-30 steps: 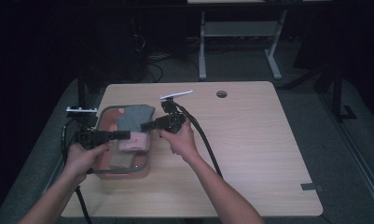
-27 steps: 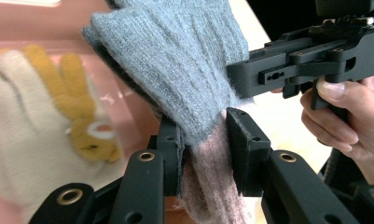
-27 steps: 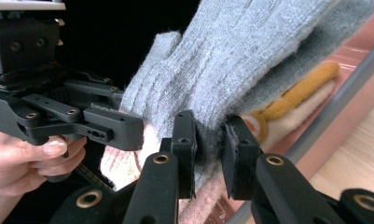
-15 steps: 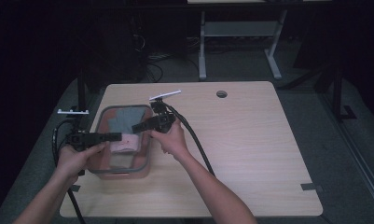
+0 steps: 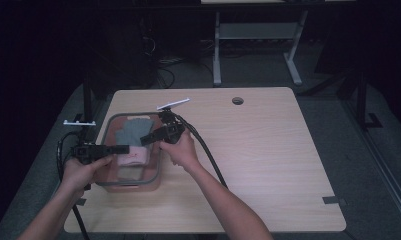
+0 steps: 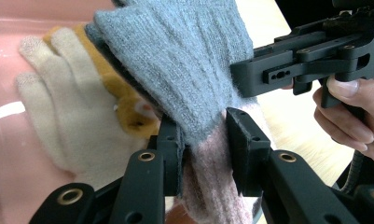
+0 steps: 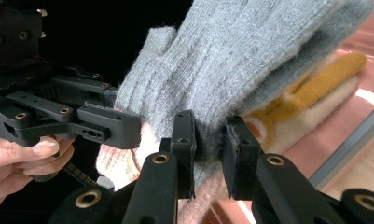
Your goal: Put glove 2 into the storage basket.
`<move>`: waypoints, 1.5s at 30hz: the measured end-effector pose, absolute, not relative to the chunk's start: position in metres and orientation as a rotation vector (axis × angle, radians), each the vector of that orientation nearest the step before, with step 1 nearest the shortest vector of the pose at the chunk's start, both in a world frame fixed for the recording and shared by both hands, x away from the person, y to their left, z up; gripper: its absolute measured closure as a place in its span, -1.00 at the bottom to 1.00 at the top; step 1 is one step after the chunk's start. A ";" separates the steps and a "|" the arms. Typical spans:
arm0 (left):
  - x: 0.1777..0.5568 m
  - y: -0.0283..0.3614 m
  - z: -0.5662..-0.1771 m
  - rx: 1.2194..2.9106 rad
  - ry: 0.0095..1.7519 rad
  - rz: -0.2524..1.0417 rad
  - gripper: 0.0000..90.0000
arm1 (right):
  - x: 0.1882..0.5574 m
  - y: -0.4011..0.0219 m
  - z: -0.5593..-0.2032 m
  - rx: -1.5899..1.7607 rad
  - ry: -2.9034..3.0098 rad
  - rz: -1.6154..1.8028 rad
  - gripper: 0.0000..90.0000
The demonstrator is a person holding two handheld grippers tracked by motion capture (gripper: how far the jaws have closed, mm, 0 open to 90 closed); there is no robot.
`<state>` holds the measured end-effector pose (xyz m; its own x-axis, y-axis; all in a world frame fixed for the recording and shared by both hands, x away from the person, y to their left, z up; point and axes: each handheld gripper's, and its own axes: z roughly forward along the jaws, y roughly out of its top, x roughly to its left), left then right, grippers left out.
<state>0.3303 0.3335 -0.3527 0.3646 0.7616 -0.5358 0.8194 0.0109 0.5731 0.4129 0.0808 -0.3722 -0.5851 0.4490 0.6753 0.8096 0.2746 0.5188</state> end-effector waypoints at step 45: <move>0.335 0.341 -0.373 1.882 1.536 0.087 -0.02 | 0.413 0.050 -0.370 -1.201 -2.209 -1.247 0.64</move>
